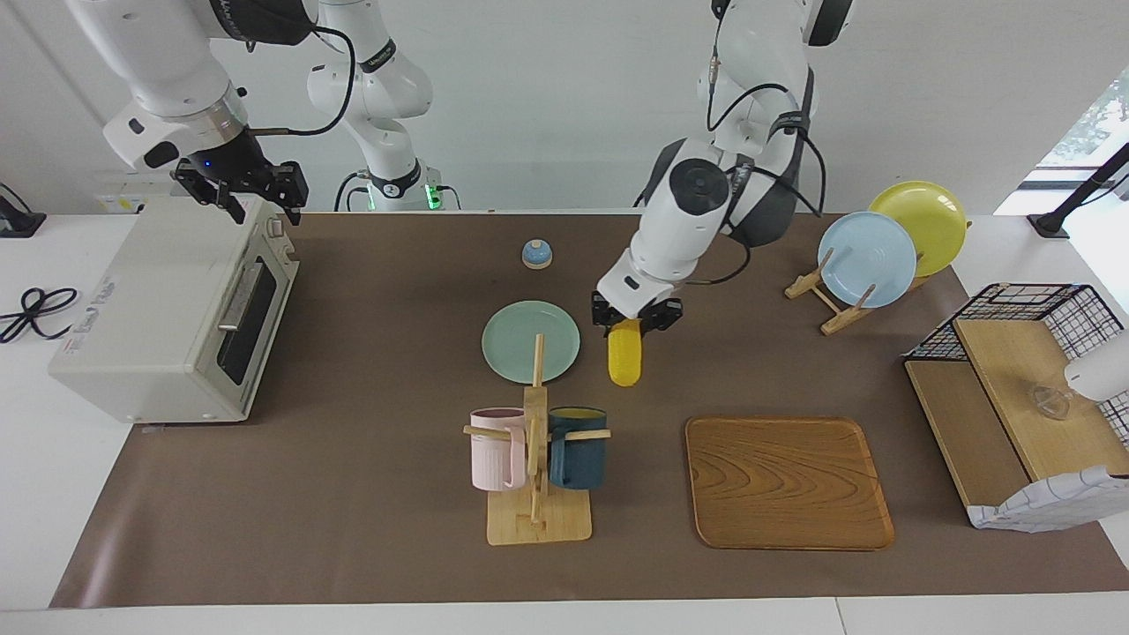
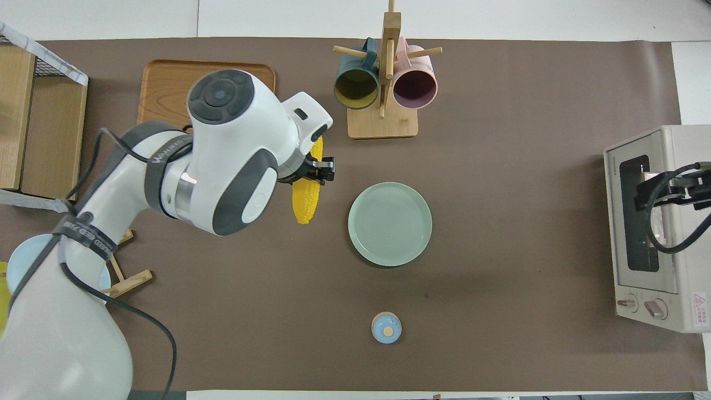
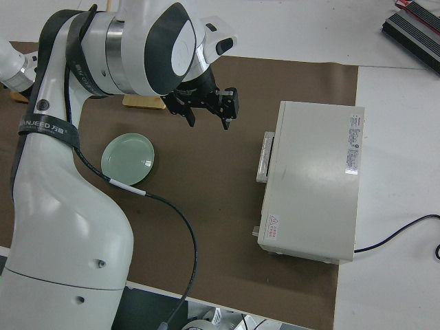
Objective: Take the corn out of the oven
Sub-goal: 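Lift the corn off the plate and carry it to the wooden tray, then lower the corn onto the wooden tray and open the left gripper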
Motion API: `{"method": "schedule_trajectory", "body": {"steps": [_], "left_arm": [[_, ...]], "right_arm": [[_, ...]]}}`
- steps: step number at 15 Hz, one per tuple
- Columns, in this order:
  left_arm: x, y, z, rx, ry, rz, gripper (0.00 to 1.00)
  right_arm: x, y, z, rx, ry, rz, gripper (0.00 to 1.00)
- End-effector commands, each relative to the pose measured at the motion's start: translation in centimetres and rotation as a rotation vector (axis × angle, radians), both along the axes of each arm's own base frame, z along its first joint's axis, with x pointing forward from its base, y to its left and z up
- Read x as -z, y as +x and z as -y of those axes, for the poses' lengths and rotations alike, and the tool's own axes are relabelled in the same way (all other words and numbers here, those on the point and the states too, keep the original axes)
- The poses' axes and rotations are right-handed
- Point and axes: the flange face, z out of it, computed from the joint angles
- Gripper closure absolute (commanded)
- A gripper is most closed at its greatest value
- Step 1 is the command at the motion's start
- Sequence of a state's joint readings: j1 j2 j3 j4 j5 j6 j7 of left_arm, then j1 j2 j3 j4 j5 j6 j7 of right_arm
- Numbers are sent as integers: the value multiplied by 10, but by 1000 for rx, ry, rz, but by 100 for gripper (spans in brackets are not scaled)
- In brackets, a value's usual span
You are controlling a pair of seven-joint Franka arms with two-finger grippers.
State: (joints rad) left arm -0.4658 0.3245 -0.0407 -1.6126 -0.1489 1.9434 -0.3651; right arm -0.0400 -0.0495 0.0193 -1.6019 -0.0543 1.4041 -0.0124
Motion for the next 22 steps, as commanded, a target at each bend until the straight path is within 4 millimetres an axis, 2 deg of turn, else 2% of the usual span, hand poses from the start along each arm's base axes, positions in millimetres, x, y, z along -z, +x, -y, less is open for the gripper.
{"method": "schedule_trajectory", "body": {"steps": [1, 2, 3, 5, 7, 8, 10, 11, 12, 13, 14, 15, 17, 19, 22], "left_arm": [[6, 46, -71, -14, 8, 10, 100], [1, 67, -101, -42, 0, 29, 100], [1, 82, -123, -71, -1, 38, 100], [14, 97, -132, -66, 34, 52, 100], [21, 139, -152, -107, 26, 76, 100], [29, 154, -155, -115, 21, 85, 100], [52, 178, -179, -153, 15, 104, 100], [61, 190, -183, -153, 15, 122, 100], [62, 198, -189, -151, 10, 143, 100], [71, 205, -207, -157, 8, 150, 100], [73, 205, -208, -153, 8, 158, 100], [80, 204, -204, -138, 26, 152, 100], [113, 199, -193, -111, 62, 134, 100], [116, 198, -198, -115, 66, 123, 100], [116, 199, -204, -121, 68, 124, 100]], "right_arm": [[-5, 5, 1, -20, 40, -17, 0], [-6, 5, 2, -15, 40, -14, 0], [-6, 3, 2, -15, 40, -19, 0], [-4, 2, 2, -13, 40, -23, 0], [-5, 4, 3, -11, 39, -14, 0], [-6, 4, 4, -9, 35, -13, 0], [-7, 4, 5, -13, 19, -12, 0], [-7, 4, 5, -13, 18, -12, 0], [-7, 4, 5, -13, 19, -10, 0], [-4, 6, 7, -11, 18, -16, 0], [-4, 6, 12, -2, 24, -15, 0], [-4, 5, 14, 3, 39, -15, 0], [-3, 5, 6, -9, 25, -27, 0], [1, 4, 11, -5, 41, -34, 0], [-8, 12, 8, -13, 40, 39, 0]]}}
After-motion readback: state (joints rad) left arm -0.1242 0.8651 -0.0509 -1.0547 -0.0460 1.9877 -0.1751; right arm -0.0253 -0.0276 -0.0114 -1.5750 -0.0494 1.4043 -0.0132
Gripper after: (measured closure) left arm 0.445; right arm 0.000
